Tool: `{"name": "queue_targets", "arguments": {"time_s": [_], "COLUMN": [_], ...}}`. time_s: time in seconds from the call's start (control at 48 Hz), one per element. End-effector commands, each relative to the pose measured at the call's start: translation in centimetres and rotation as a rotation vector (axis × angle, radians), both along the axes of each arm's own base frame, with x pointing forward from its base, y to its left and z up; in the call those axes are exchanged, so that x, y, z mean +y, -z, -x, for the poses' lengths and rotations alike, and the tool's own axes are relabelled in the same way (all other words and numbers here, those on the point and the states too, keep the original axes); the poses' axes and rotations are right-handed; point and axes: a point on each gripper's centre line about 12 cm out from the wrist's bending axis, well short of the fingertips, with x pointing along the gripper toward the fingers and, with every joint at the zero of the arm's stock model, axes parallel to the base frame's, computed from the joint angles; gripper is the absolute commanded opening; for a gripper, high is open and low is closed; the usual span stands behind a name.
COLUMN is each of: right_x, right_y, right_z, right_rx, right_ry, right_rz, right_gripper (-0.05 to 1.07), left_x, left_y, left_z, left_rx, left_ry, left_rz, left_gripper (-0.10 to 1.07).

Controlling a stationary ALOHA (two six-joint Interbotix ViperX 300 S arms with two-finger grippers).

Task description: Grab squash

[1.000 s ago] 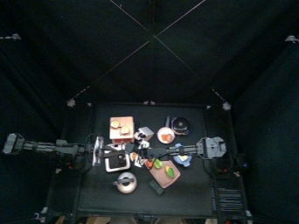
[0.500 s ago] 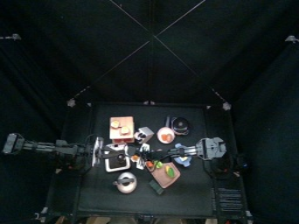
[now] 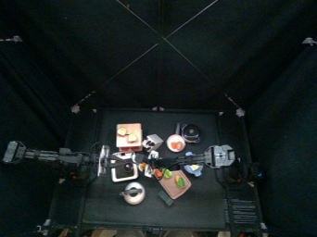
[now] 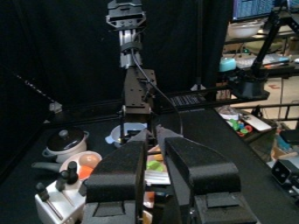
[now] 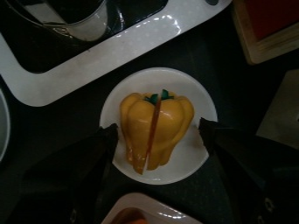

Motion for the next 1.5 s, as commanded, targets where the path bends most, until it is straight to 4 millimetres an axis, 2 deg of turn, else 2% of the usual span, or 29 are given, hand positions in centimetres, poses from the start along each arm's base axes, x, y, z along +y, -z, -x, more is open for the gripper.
{"name": "queue_targets", "arguments": {"time_s": [0.0, 0.292, 0.542, 0.604, 1.083, 1.479], "right_x": [-0.4, -0.4, -0.4, -0.3, 1.4, 1.8], "right_y": [-1.7, -1.6, -1.5, -1.6, -5.5, -5.5], "right_z": [-0.3, -0.4, -0.4, -0.4, -0.1, -0.1], "right_rx": [-0.048, -0.05, -0.045, -0.045, -0.102, -0.102], "right_ry": [0.002, 0.0, 0.002, 0.001, -0.027, -0.027], "right_rz": [0.004, 0.007, 0.004, 0.004, 0.006, -0.005], "right_gripper": [1.01, 0.99, 0.75, 0.72, 0.72, 0.72], "left_x": [0.0, 0.0, 0.1, 0.1, 0.1, 0.1], "left_y": [-0.6, -0.6, -0.5, -0.5, -0.4, -0.5], "left_z": [-0.1, -0.1, -0.1, -0.1, -0.1, -0.1], "left_rx": [-0.02, -0.02, -0.018, -0.018, -0.015, -0.02], "left_ry": [-0.001, -0.002, -0.003, -0.003, -0.003, -0.003], "left_rz": [0.001, -0.001, -0.001, -0.001, -0.002, 0.001], "left_gripper": [0.6, 0.6, 0.6, 0.6, 0.6, 0.6]}}
